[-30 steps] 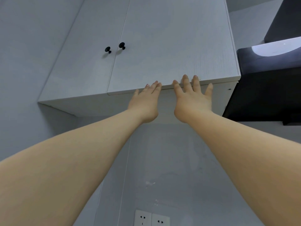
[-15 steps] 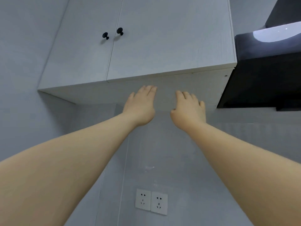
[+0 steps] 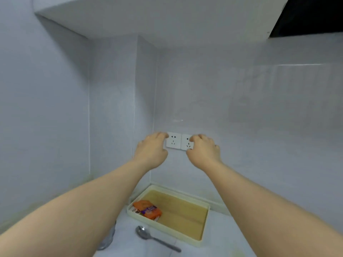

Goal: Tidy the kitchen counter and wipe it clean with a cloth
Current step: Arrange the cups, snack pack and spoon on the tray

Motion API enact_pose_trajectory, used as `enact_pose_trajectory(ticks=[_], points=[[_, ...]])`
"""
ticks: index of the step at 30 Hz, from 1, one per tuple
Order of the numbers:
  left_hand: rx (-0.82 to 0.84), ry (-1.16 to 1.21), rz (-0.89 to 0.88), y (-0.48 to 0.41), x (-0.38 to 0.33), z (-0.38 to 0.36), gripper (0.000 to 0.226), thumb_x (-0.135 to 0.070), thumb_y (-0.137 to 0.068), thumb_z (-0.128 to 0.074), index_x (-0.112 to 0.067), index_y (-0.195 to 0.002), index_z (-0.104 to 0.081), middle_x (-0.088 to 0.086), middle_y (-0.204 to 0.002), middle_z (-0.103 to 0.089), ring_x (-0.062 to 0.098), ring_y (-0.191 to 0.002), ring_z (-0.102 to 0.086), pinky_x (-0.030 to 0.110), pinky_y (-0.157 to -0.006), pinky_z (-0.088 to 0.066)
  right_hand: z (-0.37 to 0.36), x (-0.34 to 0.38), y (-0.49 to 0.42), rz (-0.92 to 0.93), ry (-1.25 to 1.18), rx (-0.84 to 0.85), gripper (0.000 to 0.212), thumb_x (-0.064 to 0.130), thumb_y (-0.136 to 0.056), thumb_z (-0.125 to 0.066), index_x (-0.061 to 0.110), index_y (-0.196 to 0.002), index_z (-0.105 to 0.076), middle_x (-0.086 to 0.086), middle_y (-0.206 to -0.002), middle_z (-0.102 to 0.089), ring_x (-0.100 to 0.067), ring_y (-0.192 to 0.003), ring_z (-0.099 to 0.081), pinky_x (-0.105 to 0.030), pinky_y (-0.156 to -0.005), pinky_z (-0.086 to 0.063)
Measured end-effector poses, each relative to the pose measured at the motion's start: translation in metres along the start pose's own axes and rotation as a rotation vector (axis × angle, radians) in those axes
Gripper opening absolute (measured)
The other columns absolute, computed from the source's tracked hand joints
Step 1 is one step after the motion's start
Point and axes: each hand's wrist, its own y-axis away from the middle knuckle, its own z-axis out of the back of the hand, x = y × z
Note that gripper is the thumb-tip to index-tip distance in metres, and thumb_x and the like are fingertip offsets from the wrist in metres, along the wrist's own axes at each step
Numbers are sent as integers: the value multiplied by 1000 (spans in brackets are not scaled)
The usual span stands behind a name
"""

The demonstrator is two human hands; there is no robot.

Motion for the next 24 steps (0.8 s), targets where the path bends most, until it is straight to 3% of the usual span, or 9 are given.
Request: enact_pose_trajectory(ticks=[10, 14, 24], points=[[297, 74, 138, 93, 48, -99, 50, -15, -89, -50, -19, -138, -39, -1, -145, -37, 23, -131, -37, 32, -105, -34, -138, -27, 86, -125, -37, 364, 43, 23, -92, -45, 20, -135, -43, -2, -142, -41, -24, -131, -37, -33, -103, -33], [433, 98, 133, 118, 53, -127, 53, -12, -88, -48, -21, -139, -38, 0, -145, -35, 24, -130, -36, 37, -103, -37, -160, -39, 122, -196, -18, 490, 40, 23, -94, -43, 18, -134, -42, -4, -141, -41, -25, -130, -38, -33, -101, -33], [628, 217, 14, 179, -28, -186, 50, -13, -91, -43, -20, -140, -35, 0, -146, -36, 22, -130, -38, 35, -104, -37, -135, -102, 204, -470, 21, 443, 40, 18, -94, -42, 17, -134, -43, -4, -138, -44, -24, -126, -41, -33, -100, -34]])
